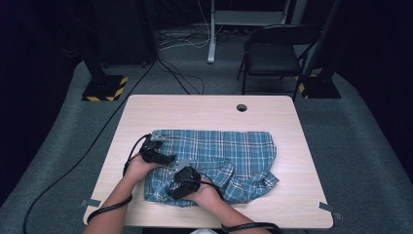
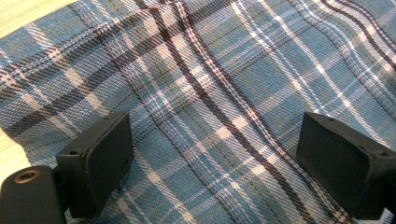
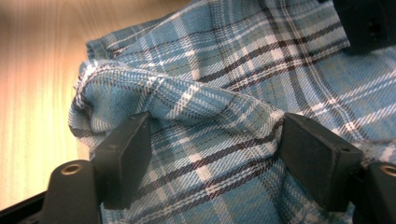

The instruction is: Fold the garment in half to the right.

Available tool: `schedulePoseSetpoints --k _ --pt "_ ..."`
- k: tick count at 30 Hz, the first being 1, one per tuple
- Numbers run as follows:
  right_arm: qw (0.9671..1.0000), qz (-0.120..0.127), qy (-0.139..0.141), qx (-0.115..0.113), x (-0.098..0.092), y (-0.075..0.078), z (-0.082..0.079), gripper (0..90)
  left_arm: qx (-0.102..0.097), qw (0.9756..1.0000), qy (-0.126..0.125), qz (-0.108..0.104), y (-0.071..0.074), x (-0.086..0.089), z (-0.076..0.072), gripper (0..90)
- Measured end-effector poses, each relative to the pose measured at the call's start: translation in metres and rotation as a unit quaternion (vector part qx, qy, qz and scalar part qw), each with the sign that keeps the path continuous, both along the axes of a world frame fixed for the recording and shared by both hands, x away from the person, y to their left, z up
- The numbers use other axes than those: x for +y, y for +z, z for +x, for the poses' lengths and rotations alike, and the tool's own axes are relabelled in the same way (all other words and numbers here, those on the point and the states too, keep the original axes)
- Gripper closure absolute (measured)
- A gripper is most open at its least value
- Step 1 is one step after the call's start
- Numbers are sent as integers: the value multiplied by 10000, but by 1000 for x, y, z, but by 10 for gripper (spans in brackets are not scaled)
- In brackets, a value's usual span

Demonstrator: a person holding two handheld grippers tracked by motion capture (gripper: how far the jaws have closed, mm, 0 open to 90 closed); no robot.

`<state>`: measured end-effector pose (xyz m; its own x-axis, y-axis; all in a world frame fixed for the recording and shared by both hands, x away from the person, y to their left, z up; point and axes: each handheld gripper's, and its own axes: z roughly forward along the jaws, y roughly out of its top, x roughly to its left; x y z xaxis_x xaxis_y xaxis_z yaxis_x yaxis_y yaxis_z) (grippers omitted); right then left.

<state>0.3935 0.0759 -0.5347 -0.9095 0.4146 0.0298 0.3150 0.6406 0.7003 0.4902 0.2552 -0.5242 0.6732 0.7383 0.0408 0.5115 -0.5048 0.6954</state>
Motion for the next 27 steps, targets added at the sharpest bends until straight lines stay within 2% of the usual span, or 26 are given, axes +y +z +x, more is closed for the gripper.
schedulePoseSetpoints --k 2,3,6,9,11,13,18,22,24,27 --pt "9999 -84 41 -40 0 2 -1 260 2 10000 -1 1 0 0 0 99" --pt "10000 -43 26 2 -1 4 0 258 2 10000 -1 1 0 0 0 99" --pt "9996 282 19 64 -7 16 -1 257 3 10000 -5 -13 0 0 0 99" --pt "9983 581 28 -23 -8 31 -5 246 12 10000 -6 -3 0 0 1 99" --pt "9978 665 52 -15 -4 35 -6 239 13 10000 2 -4 0 0 0 99" --pt "9986 519 85 -48 4 32 -5 245 14 10000 3 2 0 0 0 99" --pt "9998 142 111 -8 19 12 0 259 7 10000 -6 -18 0 0 0 98" --pt "9999 99 95 18 23 7 2 260 11 10000 -10 -19 0 0 0 98" --pt "9999 -6 126 -12 24 5 2 266 9 10000 -8 -17 0 0 0 98" --pt "9997 -55 174 -184 25 1 -1 266 6 10000 -8 -17 0 0 0 98"
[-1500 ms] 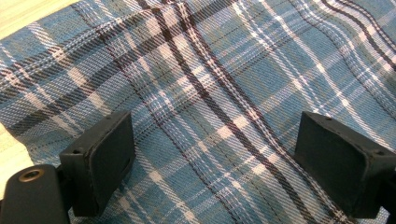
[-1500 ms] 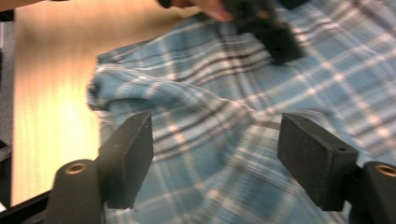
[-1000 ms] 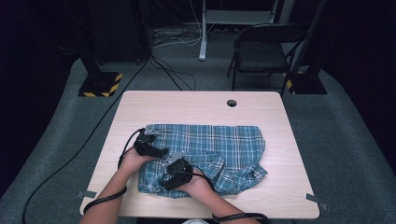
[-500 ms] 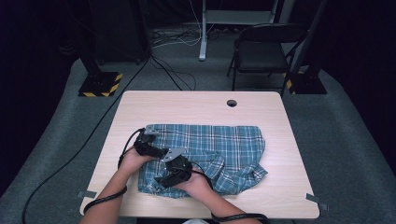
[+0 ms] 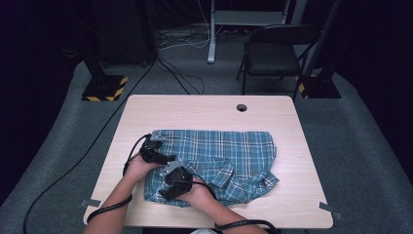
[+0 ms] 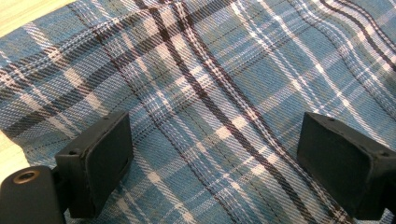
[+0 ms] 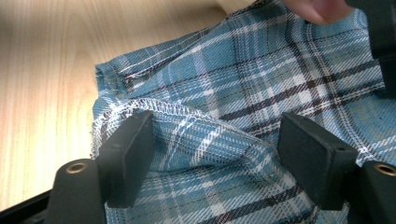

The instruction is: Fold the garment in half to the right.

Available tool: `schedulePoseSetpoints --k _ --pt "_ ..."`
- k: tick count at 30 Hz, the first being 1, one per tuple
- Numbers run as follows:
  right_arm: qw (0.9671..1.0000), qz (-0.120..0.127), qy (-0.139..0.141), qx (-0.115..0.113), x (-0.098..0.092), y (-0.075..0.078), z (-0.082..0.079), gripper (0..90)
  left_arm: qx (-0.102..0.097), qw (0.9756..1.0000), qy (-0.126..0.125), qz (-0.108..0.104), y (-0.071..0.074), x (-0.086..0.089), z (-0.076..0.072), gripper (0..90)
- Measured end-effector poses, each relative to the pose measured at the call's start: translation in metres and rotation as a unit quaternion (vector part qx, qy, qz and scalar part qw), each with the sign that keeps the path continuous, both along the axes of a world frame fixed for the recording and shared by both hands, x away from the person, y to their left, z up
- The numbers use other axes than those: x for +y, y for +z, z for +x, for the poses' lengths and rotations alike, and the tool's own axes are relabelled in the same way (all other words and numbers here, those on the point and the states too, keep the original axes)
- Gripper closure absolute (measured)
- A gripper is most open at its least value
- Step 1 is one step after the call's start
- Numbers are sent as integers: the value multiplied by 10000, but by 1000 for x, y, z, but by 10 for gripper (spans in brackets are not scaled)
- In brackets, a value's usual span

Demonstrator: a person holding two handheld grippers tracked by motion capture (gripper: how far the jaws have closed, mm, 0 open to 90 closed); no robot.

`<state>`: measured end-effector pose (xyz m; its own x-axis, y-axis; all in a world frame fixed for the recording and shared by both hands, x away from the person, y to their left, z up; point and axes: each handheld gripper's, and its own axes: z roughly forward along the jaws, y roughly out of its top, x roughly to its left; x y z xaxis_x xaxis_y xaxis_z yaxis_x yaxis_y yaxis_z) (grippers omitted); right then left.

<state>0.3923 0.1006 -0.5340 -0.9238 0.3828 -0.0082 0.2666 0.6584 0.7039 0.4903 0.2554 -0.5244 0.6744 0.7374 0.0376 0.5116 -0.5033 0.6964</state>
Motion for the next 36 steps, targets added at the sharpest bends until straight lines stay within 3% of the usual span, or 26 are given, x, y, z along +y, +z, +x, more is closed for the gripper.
schedulePoseSetpoints --k 4,8,11,15,21,26,29,36 --pt "10000 -29 -18 -8 0 6 -1 266 -5 10000 2 2 0 0 0 98" --pt "9995 321 40 -24 -3 21 -7 279 4 10000 -6 -8 0 0 0 98" --pt "9988 453 201 -15 0 25 -16 294 1 10000 -7 -2 0 0 0 98" --pt "9984 356 443 33 8 17 -25 317 -2 10000 -2 -2 0 0 0 98" --pt "9981 346 468 196 13 8 -24 321 9 10000 -8 -7 0 1 0 98" --pt "9975 476 519 47 14 3 -26 323 10 10000 -10 -19 0 1 0 98" --pt "9976 425 535 -62 16 -2 -30 320 12 10000 -11 -14 0 1 0 98" --pt "9968 590 527 -104 14 -4 -33 334 17 10000 -13 -37 0 1 0 98"
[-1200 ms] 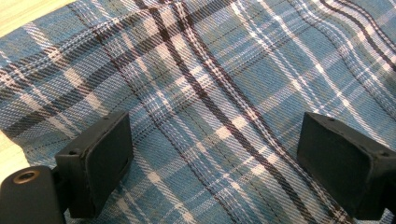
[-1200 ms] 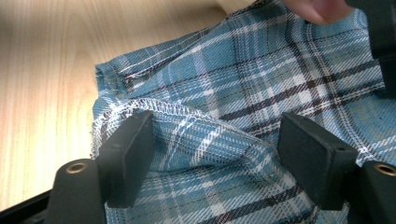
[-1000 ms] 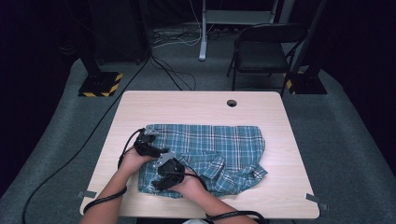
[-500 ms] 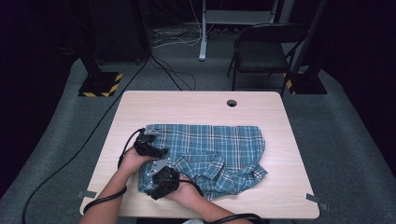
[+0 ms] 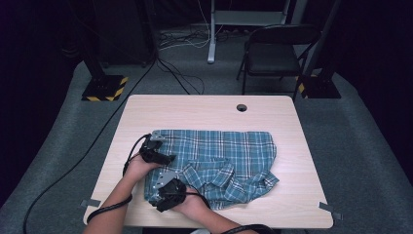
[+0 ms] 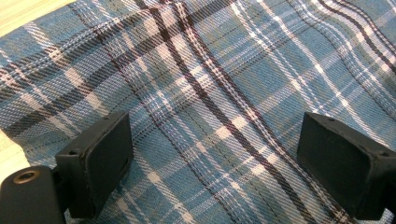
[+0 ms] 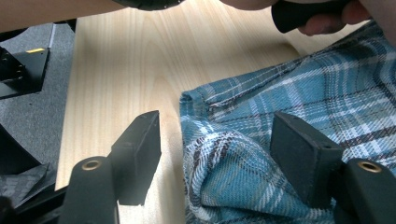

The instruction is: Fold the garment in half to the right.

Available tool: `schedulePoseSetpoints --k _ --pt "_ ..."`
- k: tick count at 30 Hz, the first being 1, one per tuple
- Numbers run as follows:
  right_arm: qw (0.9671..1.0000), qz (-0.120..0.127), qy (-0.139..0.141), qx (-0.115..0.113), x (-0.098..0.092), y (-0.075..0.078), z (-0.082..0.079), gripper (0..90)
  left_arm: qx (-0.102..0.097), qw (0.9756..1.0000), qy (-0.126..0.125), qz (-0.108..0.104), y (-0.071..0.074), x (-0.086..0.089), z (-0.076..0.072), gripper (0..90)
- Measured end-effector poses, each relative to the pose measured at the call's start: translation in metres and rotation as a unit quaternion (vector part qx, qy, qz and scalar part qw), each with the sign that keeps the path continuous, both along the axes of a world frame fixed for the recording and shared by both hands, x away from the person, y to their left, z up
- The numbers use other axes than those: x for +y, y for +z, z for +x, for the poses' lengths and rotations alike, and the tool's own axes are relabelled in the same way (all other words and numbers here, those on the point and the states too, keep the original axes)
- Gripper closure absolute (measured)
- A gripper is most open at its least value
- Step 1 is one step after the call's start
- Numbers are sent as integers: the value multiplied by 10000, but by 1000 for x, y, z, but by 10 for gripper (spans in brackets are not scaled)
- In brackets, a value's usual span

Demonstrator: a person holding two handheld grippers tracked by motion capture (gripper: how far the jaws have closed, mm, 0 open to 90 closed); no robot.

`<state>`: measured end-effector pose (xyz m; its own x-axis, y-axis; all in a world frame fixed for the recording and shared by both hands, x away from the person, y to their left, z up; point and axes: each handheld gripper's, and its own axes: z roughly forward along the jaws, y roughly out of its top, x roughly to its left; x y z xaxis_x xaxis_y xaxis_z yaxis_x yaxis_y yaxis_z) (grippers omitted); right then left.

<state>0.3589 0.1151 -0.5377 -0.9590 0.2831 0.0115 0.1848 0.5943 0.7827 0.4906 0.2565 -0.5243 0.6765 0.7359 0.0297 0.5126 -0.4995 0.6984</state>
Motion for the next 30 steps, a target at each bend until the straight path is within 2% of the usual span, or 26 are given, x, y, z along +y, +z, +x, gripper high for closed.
schedulePoseSetpoints --k 3,5,12,14,17,20,23,27,30 --pt "10000 53 59 -48 -1 -1 -1 345 10 10000 1 -13 0 0 0 99" --pt "9999 -68 75 -24 1 -3 -1 343 26 10000 13 -27 0 1 0 99" --pt "9997 -159 83 -191 5 -8 -4 352 57 10000 27 -65 1 1 1 103" --pt "9993 -215 72 -300 6 -9 -4 370 64 10000 29 -62 2 2 1 106" --pt "9989 -252 61 -385 7 -9 -5 390 118 9997 83 -176 6 5 2 125" --pt "9990 -248 61 -376 6 -9 -5 398 99 9993 193 -307 10 10 4 132" --pt "9989 -242 58 -385 7 -9 -4 419 -34 9985 344 -435 17 17 5 134" --pt "9989 -214 -44 -408 5 -9 -3 502 -152 9963 587 -602 24 27 8 133" --pt "9987 -202 -122 -447 5 -9 -3 538 -207 9954 703 -619 26 32 11 133"
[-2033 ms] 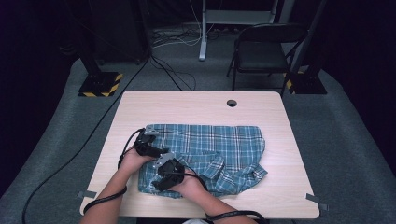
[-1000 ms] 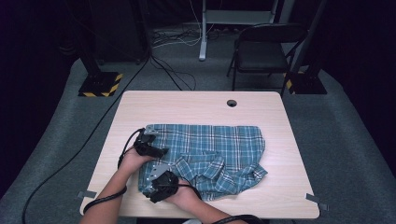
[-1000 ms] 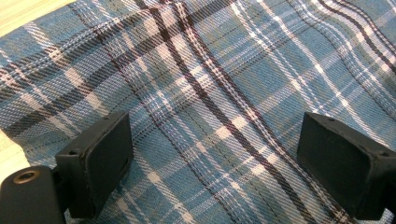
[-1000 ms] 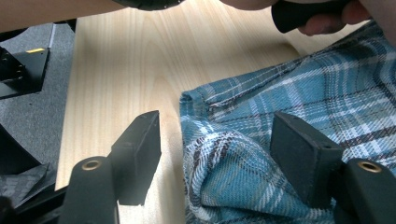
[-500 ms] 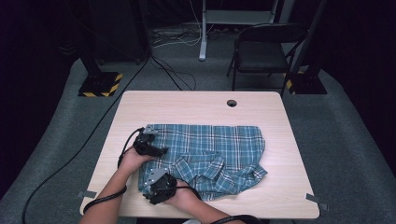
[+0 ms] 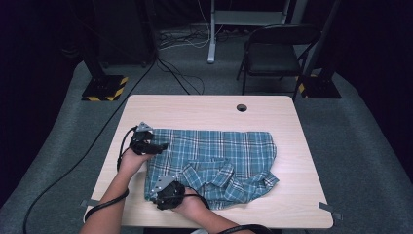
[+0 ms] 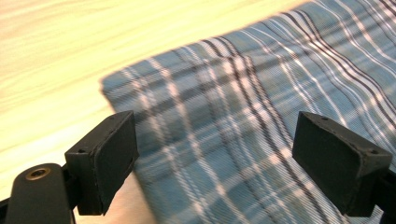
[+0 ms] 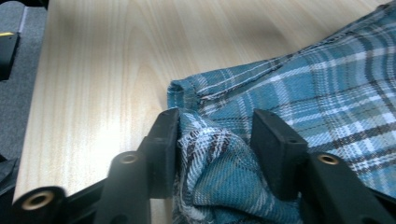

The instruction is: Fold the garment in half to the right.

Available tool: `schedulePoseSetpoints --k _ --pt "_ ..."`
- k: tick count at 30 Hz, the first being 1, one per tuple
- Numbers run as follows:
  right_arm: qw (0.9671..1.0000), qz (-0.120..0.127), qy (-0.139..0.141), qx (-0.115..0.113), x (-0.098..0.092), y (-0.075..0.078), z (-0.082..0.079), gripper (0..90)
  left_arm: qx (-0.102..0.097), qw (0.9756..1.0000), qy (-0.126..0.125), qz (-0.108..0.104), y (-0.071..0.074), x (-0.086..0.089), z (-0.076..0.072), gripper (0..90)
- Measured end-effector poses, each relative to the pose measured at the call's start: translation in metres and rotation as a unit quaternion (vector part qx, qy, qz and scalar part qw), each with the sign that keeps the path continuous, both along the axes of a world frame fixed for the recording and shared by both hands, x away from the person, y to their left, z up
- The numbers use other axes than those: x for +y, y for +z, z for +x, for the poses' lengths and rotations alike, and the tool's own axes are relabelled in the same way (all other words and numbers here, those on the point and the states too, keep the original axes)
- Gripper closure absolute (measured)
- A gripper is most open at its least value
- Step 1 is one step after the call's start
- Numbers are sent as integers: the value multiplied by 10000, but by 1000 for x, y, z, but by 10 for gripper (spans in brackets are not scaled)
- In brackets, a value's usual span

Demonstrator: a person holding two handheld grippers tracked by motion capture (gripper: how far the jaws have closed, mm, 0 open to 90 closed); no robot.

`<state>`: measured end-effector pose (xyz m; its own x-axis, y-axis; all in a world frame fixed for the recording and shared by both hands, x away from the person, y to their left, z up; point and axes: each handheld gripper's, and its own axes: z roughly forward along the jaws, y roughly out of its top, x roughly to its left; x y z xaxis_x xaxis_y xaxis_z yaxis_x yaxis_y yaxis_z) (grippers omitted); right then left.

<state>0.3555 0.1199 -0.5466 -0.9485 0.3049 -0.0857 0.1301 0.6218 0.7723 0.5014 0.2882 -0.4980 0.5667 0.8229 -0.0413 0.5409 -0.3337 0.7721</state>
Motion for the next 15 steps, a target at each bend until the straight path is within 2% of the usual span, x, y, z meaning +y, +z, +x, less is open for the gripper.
schedulePoseSetpoints --k 3,8,15 --pt "9999 3 -96 -27 0 0 -1 596 -12 9999 92 47 0 4 3 132" --pt "9996 -25 -174 -213 0 0 -4 724 88 9996 254 79 -5 11 10 120" --pt "9997 -6 -201 -140 -2 0 -5 752 233 9990 356 94 -15 15 16 119"
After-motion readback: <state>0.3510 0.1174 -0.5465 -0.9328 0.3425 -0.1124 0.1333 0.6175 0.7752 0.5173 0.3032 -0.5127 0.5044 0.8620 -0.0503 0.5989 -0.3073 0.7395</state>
